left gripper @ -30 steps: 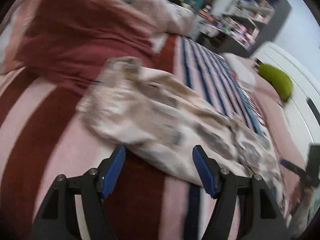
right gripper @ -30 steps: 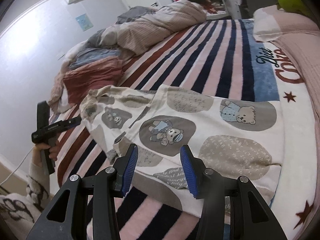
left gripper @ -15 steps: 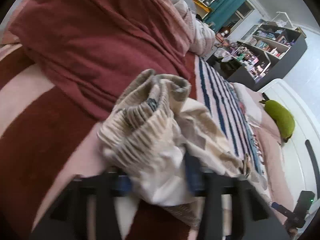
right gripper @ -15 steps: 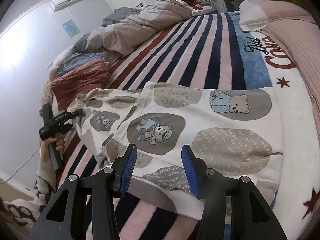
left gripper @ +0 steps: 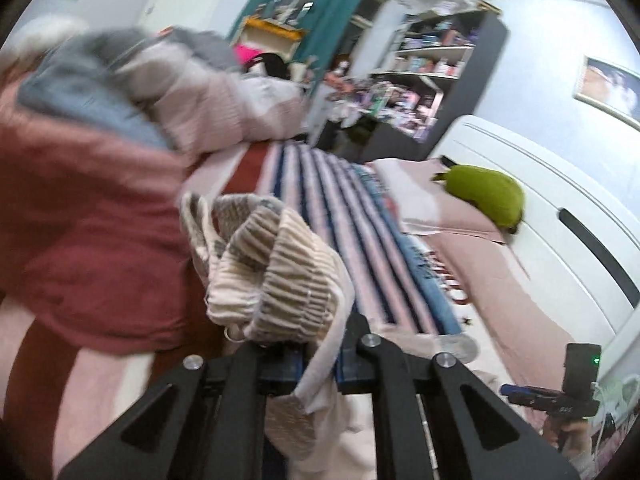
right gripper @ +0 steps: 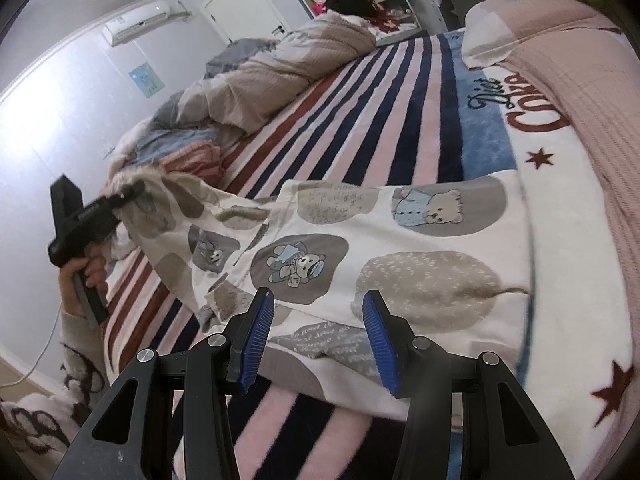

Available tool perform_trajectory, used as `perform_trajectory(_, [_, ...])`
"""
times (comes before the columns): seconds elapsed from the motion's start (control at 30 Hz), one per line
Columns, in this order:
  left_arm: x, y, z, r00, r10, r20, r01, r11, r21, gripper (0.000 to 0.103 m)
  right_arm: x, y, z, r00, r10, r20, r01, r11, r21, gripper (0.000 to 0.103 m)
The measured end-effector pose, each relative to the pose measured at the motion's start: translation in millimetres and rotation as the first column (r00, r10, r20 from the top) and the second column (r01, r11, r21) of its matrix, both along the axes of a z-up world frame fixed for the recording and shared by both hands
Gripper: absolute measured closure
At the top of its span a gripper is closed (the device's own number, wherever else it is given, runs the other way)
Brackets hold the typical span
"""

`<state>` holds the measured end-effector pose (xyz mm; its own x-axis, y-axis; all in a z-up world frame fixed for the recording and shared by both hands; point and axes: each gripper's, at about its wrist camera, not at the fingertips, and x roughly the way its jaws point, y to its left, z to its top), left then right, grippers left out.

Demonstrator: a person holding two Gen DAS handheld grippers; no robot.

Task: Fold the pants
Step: 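Grasp the elastic waistband with the left gripper and lift it, then grasp the waistband with the right gripper and fold it over the pants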

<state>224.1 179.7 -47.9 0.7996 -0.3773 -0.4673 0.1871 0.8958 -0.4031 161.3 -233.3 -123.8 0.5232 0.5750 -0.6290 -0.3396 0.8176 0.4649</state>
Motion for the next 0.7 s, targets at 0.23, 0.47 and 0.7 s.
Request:
perform_trajectory(0.23, [12.7, -88.8, 39.8, 0.989, -0.143, 0.039, 0.141, 0.989, 0.045, 0.096, -23.3, -42.9, 13.3, 0.999, -0.030, 0.044, 0.029, 0.999, 0.030, 0.060])
perform_trajectory(0.47, [19.1, -170.2, 44.7, 0.968, -0.252, 0.004, 0.251, 0.965, 0.082, 0.096, -42.6, -83.1, 14.7, 0.996, -0.059, 0.064, 0.055, 0.997, 0.055, 0.060])
perform_trajectory(0.7, [21.4, -240.7, 9.9, 0.930, -0.355, -0.094, 0.363, 0.928, 0.088, 0.096, -54.6, -117.4, 10.7, 0.993, -0.097, 0.066, 0.092, 0.993, 0.072, 0.060])
